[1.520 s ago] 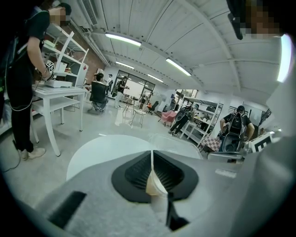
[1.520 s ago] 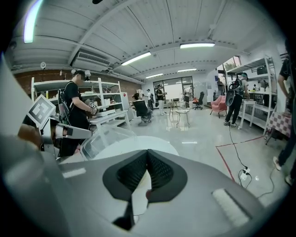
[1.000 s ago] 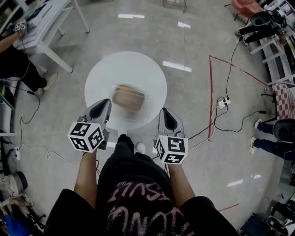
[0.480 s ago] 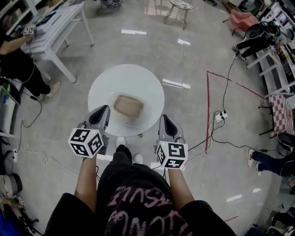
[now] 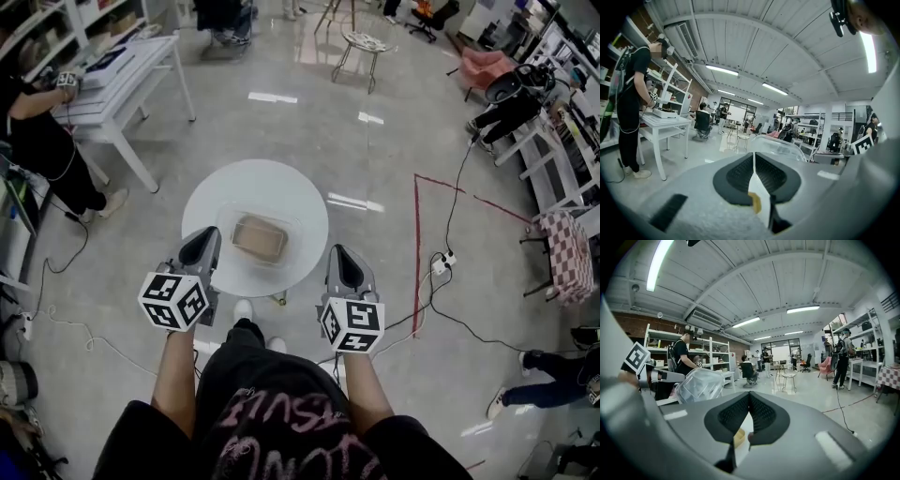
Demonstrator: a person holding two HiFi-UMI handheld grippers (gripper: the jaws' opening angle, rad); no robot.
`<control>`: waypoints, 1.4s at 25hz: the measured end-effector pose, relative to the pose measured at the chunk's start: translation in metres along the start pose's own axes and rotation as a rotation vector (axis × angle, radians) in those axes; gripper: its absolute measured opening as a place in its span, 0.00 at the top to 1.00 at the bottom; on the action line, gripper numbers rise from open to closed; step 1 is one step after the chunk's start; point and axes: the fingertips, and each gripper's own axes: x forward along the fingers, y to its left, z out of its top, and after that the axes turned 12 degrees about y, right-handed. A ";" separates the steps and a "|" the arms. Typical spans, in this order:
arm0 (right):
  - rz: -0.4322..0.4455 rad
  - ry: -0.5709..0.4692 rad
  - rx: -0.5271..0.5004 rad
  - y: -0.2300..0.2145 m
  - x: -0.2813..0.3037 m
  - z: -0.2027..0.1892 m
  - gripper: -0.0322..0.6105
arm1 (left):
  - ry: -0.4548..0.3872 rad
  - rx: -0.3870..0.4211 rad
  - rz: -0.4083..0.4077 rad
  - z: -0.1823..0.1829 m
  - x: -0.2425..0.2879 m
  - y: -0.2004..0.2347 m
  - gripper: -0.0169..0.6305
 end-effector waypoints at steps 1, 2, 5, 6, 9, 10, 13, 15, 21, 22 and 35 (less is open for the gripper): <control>0.002 -0.005 -0.001 0.001 -0.002 0.002 0.94 | -0.006 0.002 0.000 0.002 -0.003 -0.001 0.95; 0.004 -0.009 -0.001 0.002 -0.004 0.004 0.94 | -0.012 0.005 0.000 0.004 -0.005 -0.001 0.95; 0.010 -0.021 -0.005 0.003 -0.010 0.012 0.94 | -0.029 0.016 -0.002 0.012 -0.009 -0.005 0.95; 0.010 -0.026 -0.009 0.002 -0.011 0.015 0.94 | -0.035 0.020 -0.002 0.014 -0.010 -0.005 0.95; 0.006 -0.036 -0.014 0.001 -0.014 0.018 0.94 | -0.047 0.026 -0.001 0.018 -0.012 -0.006 0.95; 0.005 -0.038 -0.012 0.000 -0.016 0.018 0.94 | -0.049 0.026 -0.002 0.017 -0.014 -0.007 0.95; 0.007 -0.053 -0.009 -0.002 -0.022 0.022 0.94 | -0.062 0.028 0.001 0.020 -0.019 -0.010 0.95; 0.007 -0.061 -0.011 -0.001 -0.024 0.025 0.94 | -0.070 0.028 0.006 0.022 -0.022 -0.009 0.95; 0.008 -0.074 -0.021 0.004 -0.022 0.030 0.94 | -0.093 0.027 0.013 0.027 -0.027 -0.003 0.95; 0.009 -0.075 -0.024 0.005 -0.022 0.030 0.94 | -0.095 0.028 0.012 0.028 -0.027 -0.003 0.95; 0.012 -0.077 -0.037 0.009 -0.022 0.029 0.94 | -0.097 0.051 0.009 0.033 -0.029 -0.005 0.95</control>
